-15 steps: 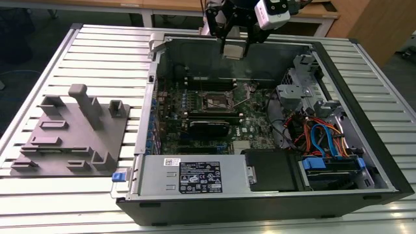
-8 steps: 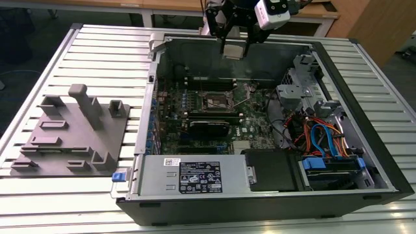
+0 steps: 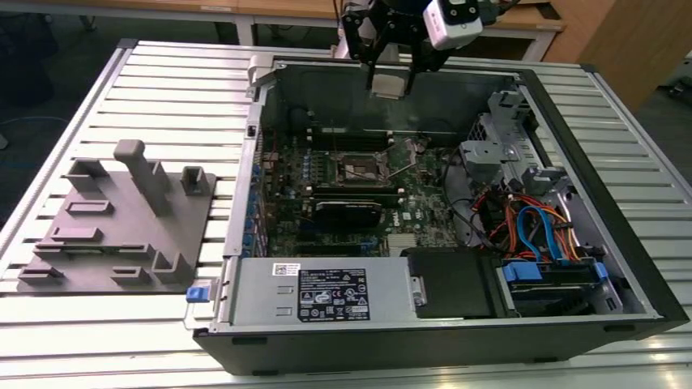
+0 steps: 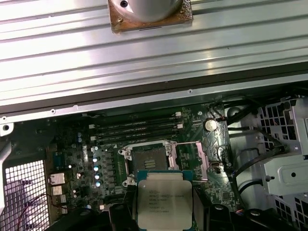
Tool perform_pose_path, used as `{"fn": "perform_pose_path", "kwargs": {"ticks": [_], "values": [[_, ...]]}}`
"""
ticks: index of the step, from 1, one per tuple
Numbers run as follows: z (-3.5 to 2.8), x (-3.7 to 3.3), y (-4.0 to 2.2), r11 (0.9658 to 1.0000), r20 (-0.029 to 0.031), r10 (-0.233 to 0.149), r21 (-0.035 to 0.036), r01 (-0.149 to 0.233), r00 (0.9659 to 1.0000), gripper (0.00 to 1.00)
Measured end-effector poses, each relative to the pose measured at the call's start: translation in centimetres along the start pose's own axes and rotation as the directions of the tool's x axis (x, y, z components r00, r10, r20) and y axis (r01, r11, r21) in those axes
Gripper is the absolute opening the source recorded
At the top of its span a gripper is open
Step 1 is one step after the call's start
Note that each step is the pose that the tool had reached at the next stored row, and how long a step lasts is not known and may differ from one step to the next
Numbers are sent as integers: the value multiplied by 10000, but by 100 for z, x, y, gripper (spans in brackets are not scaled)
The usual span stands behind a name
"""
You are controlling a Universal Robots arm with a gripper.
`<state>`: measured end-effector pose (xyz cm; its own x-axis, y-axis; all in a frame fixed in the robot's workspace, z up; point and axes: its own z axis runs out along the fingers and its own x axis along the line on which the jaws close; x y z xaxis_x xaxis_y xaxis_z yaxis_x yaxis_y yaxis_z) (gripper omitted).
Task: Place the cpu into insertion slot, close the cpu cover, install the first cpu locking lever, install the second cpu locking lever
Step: 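Place the cpu into insertion slot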
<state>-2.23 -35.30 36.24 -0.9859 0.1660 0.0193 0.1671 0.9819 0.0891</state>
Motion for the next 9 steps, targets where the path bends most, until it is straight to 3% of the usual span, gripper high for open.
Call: {"fn": "perform_pose_path", "kwargs": {"ticks": [9], "values": [[10,0,-1,9943,94,1065,-27,-1064,9943,55]]}}
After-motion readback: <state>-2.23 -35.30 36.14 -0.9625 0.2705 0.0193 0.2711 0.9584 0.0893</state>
